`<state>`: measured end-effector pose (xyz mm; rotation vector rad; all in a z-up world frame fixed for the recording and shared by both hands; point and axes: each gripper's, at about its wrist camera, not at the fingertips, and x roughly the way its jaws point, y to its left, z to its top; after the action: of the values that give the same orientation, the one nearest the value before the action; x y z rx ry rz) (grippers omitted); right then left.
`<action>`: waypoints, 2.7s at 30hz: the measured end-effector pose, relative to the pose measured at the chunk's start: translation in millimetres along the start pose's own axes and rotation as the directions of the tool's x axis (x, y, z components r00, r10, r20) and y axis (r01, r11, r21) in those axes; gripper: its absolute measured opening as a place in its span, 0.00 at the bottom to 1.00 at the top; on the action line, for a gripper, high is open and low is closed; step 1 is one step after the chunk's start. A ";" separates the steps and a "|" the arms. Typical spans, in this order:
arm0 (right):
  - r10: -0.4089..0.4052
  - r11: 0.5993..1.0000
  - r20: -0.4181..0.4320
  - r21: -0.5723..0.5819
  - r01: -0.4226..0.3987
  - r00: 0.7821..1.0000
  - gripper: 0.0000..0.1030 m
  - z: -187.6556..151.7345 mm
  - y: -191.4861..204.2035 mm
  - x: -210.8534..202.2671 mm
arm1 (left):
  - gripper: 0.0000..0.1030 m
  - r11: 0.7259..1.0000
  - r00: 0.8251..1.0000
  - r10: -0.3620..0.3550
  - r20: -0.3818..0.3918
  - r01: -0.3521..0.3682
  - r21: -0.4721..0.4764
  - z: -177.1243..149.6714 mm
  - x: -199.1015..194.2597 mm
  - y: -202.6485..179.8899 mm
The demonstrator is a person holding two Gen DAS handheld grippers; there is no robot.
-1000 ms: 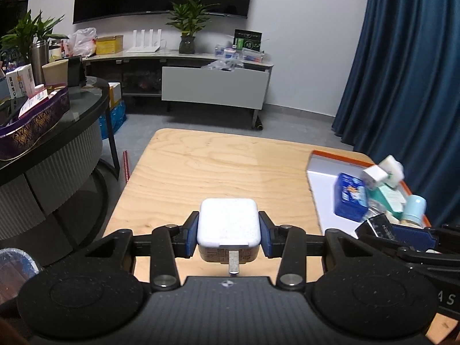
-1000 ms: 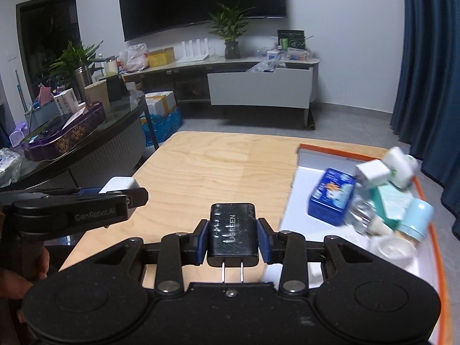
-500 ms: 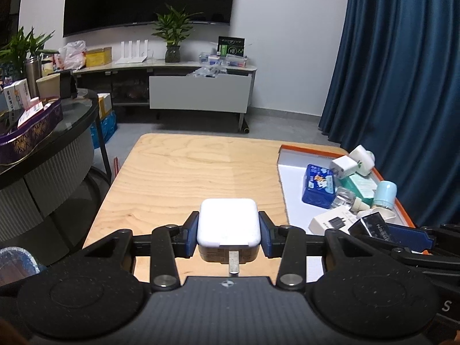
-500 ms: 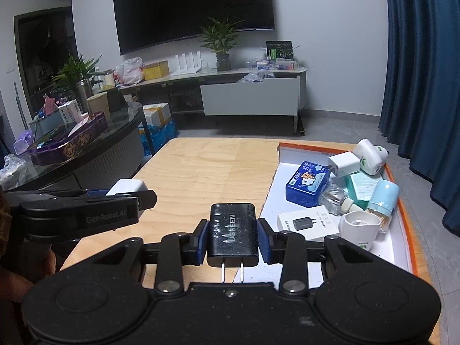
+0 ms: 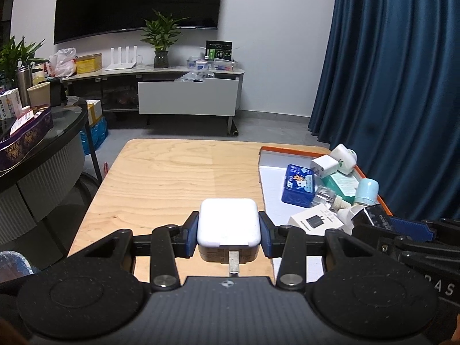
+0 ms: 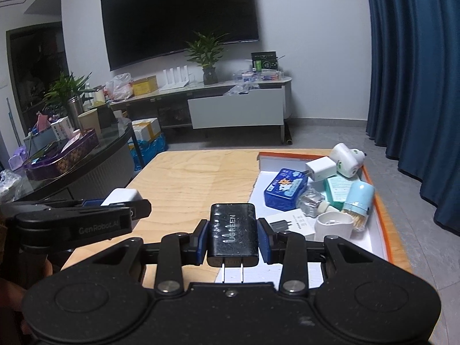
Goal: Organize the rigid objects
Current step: 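Carry the white charger and black UGREEN charger over the orange-rimmed box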
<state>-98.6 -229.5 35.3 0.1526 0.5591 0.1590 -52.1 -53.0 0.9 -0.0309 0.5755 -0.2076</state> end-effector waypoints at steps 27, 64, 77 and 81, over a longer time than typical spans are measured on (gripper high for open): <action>-0.054 0.997 0.050 0.065 0.051 0.997 0.43 -2.9 -31.6 -21.2 | 0.41 0.998 0.998 -0.055 0.012 0.054 0.044 2.9 -2.1 -31.3; -0.121 0.985 0.040 0.125 0.115 0.992 0.43 5.2 -63.0 -8.1 | 0.41 0.988 0.991 -0.127 -0.036 0.130 0.085 12.3 22.7 -61.5; -0.141 0.980 0.035 0.144 0.134 0.989 0.43 11.4 -74.7 -3.4 | 0.41 0.983 0.987 -0.152 -0.053 0.156 0.094 18.5 31.5 -71.2; -0.147 0.978 0.035 0.153 0.140 0.989 0.43 12.2 -79.6 -3.8 | 0.41 0.982 0.986 -0.159 -0.054 0.164 0.095 20.4 33.4 -75.0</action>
<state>-86.6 -309.2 32.6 0.2608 0.5339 -0.0270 -27.6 -133.7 6.7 0.0238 0.6090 -0.3957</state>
